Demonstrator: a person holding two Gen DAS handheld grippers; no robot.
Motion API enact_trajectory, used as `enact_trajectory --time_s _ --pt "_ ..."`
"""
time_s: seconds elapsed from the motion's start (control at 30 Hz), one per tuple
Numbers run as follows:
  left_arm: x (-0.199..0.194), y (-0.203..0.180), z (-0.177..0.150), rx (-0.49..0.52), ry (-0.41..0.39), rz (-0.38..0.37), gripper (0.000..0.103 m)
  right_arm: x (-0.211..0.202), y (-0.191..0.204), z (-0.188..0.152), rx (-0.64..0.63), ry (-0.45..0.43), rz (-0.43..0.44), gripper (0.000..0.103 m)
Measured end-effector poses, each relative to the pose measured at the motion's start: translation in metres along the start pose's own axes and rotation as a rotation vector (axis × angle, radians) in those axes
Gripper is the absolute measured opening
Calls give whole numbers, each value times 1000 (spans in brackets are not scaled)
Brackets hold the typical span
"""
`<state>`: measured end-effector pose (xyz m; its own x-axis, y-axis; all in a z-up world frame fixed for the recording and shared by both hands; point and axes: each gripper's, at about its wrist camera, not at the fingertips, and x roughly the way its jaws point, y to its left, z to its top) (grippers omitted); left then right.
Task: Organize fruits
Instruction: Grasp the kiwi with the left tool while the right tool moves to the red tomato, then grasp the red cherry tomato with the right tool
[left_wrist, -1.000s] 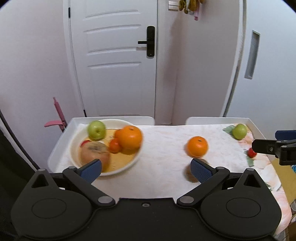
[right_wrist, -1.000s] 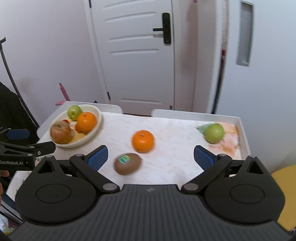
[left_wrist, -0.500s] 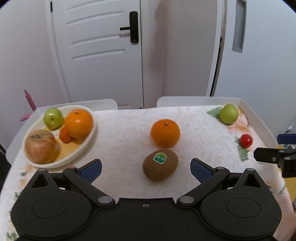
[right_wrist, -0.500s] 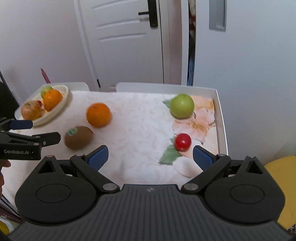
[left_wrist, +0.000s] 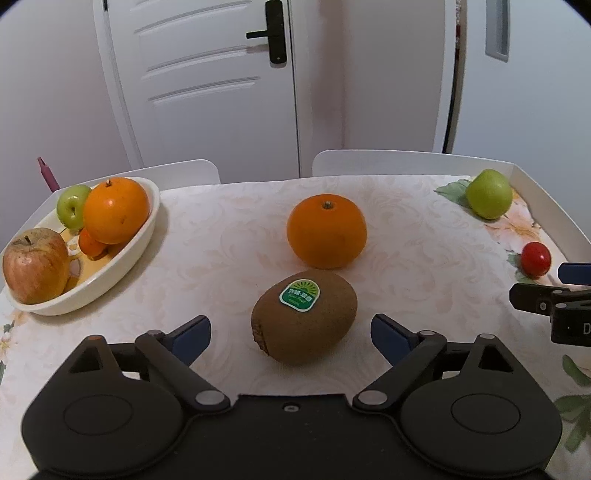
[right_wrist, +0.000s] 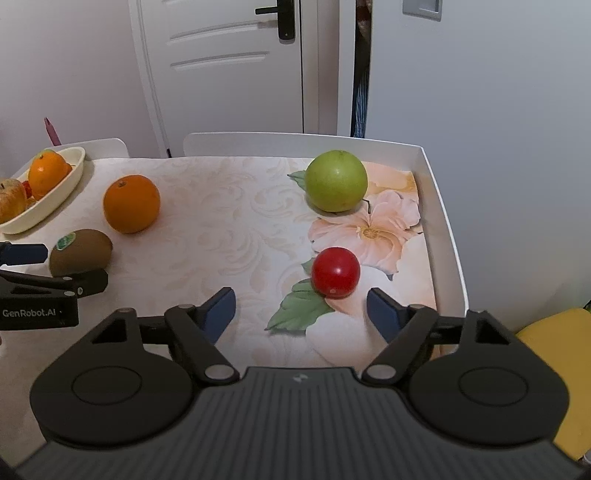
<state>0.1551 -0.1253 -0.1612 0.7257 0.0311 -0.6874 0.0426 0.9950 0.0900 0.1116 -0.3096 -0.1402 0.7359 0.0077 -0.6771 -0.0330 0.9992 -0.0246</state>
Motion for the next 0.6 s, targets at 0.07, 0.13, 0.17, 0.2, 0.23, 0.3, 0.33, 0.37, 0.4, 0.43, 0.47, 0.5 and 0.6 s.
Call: enact_trajectory --time_s 0.07,0.13,0.17,0.2,0.23,0.3,0.33,0.37,0.4,0.43,0.47,0.5,0.6 --pt "3 1 0 -10 5 -6 88 4 0 0 -3 4 -11 85" --pt "5 -1 0 -16 10 -11 84 7 -1 0 5 9 -16 81" --pt "6 -2 0 -20 8 -13 83 8 -1 0 5 8 -17 81" --pt "6 -2 0 -24 4 -19 82 9 -1 0 3 2 -20 81" --pt "6 -2 0 -26 1 -21 80 10 -1 1 1 -1 -21 80" --pt "7 -3 0 -30 -5 -26 76 11 -1 1 0 -6 -21 80" --pt "7 -3 0 -30 -8 -28 73 12 -1 2 1 -9 -23 79" --pt "7 -3 0 -30 -12 -33 70 13 -1 2 3 -12 -25 78" --pt "7 -4 1 -29 -16 -35 67 13 -1 3 5 -14 -28 78" --pt "7 -4 1 -28 -17 -31 66 14 -1 3 7 -16 -31 76" --pt "7 -4 1 -29 -17 -32 65 15 -2 4 11 -17 -35 75" --pt "7 -3 2 -32 -18 -34 64 15 -2 4 15 -17 -36 75" --pt "7 -2 3 -38 -17 -40 63 16 -3 6 21 -19 -40 74"
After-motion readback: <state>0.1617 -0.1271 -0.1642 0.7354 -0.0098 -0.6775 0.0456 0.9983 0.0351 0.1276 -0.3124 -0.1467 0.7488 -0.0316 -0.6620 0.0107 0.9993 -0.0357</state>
